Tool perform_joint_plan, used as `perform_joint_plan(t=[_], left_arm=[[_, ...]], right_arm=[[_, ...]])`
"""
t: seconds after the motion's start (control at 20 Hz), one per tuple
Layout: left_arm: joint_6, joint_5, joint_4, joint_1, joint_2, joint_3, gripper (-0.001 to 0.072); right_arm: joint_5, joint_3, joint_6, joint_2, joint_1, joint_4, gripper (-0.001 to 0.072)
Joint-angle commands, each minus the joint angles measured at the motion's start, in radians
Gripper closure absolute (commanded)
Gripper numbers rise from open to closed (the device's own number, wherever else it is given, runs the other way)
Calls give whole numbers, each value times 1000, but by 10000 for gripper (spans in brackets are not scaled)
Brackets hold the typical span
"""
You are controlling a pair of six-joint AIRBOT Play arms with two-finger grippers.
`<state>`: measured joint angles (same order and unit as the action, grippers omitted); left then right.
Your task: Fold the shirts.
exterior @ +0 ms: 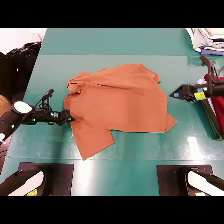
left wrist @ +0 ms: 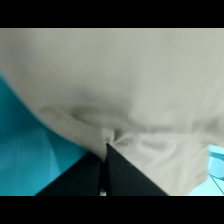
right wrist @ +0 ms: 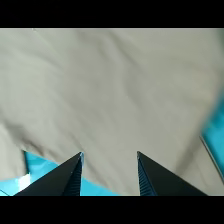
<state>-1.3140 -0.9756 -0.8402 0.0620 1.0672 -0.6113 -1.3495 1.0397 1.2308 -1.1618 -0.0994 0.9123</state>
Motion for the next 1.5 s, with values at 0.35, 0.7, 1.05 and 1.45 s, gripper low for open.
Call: perform_joint_plan(t=[0.35,0.7,1.05,1.45], left_arm=[[9,-29,10,-5,0,-105,679],[10,-60,10,-5,0,-105,679],[5,-77,5,-5,-50,-118,680],[-41,-121,-44,-5,-280,-752,680]], right_arm=[[92,-444,-4,40,-387,54,357],[179,-379,-16,-92,-230,-4,390],[185,-290,-17,-77,-125,-2,695],[261,262,-16,266,-125,-4,695]])
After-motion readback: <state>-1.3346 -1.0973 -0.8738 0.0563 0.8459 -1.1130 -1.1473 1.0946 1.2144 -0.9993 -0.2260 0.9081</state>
